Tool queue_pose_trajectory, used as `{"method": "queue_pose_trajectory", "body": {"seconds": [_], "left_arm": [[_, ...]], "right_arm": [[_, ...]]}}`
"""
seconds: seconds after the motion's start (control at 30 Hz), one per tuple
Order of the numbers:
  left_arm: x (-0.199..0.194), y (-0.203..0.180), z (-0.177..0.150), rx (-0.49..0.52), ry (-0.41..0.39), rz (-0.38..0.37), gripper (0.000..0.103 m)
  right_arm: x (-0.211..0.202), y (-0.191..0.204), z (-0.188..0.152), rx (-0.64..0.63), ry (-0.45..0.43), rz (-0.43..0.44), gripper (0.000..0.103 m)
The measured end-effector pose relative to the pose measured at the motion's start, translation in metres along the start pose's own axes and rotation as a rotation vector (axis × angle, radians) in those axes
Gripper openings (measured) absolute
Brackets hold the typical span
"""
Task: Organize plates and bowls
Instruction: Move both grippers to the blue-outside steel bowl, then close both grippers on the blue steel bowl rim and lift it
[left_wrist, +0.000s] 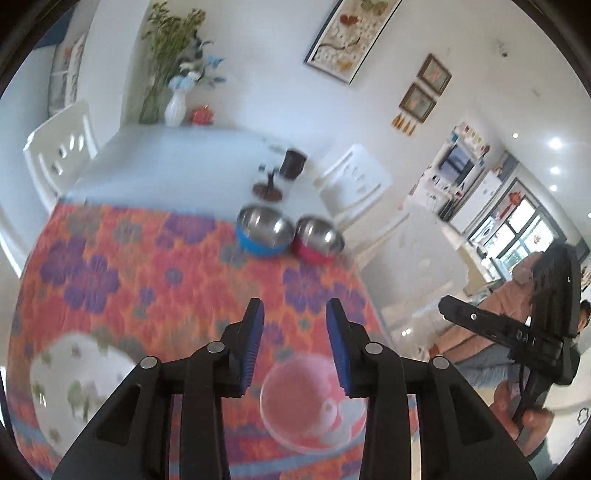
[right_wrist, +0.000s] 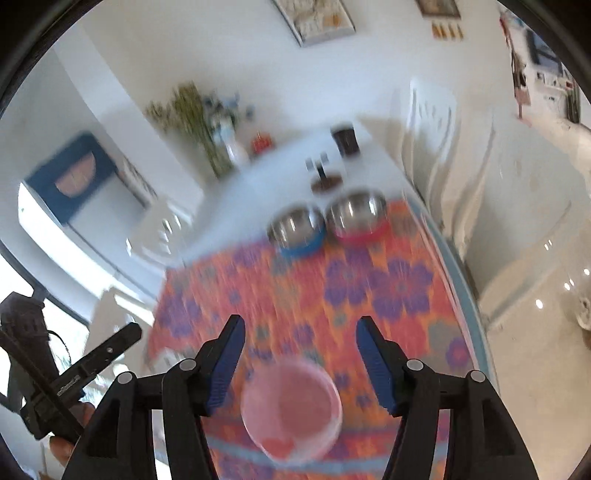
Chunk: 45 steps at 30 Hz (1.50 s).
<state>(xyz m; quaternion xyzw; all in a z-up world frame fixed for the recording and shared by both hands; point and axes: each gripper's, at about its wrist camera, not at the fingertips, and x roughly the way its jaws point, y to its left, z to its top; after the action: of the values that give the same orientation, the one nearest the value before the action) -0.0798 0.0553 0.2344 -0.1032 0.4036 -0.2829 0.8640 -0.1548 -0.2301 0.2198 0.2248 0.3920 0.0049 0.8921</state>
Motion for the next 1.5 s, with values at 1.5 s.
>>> {"method": "queue_pose_trajectory", "body": {"seconds": [1.5], "left_arm": [[0.353,0.116,0.114,-0.167,0.399,-0.145,0.020]], "right_arm": [[0.349,-0.040,0.086,0.145,0.364,-0.008,0.036]]}}
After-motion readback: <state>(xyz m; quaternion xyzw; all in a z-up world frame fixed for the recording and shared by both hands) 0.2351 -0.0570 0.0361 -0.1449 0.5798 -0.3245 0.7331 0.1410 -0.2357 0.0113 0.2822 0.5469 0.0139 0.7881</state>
